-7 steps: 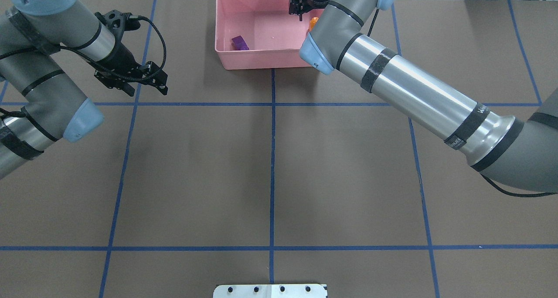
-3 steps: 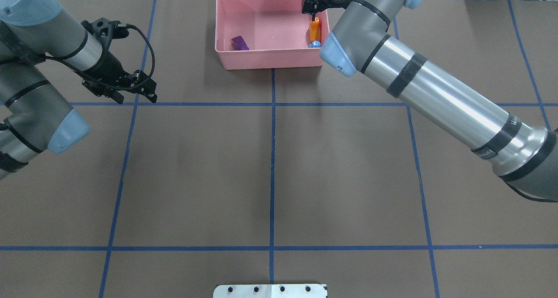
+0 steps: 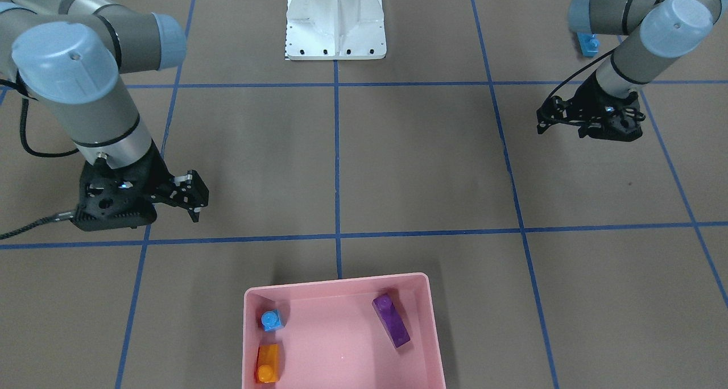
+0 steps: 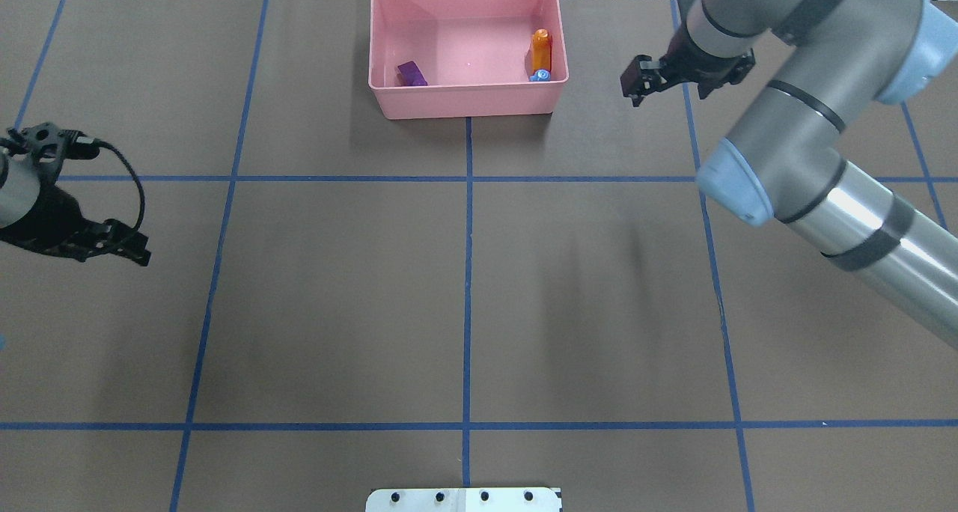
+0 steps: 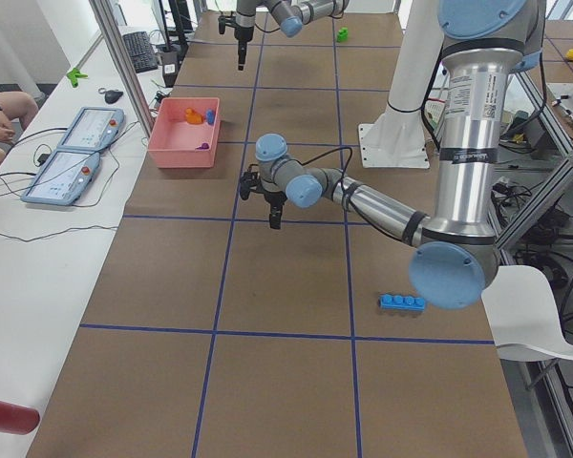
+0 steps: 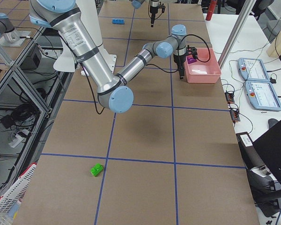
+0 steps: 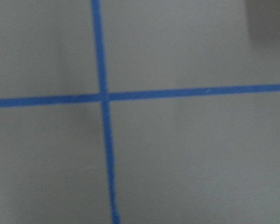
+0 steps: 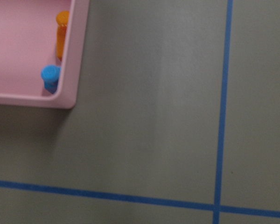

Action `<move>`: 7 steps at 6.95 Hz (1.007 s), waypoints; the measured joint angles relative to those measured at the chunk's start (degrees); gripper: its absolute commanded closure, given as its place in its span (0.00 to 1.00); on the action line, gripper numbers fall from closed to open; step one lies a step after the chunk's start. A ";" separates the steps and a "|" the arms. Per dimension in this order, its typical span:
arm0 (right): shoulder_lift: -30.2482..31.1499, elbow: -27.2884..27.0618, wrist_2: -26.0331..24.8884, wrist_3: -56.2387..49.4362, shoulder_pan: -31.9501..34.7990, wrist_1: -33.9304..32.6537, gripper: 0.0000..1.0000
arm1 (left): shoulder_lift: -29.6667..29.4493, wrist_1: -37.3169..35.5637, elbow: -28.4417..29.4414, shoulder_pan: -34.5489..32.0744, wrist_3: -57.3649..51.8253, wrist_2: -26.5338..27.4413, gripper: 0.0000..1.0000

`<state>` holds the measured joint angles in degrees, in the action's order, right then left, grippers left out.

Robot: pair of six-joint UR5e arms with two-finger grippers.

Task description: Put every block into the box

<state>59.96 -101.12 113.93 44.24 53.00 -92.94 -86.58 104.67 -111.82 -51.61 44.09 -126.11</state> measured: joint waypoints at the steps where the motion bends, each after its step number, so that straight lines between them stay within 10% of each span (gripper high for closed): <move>1: 7.12 -6.78 1.32 -0.39 0.05 -0.17 0.01 | 6.46 0.49 -2.63 0.34 -0.61 2.41 0.00; 7: 34.47 -26.13 7.32 -8.69 1.55 0.06 0.00 | 27.78 17.54 -0.42 9.53 -0.07 3.78 0.00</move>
<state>94.43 -127.25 121.25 35.56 54.55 -92.88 -58.80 122.21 -112.24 -42.08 44.02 -122.33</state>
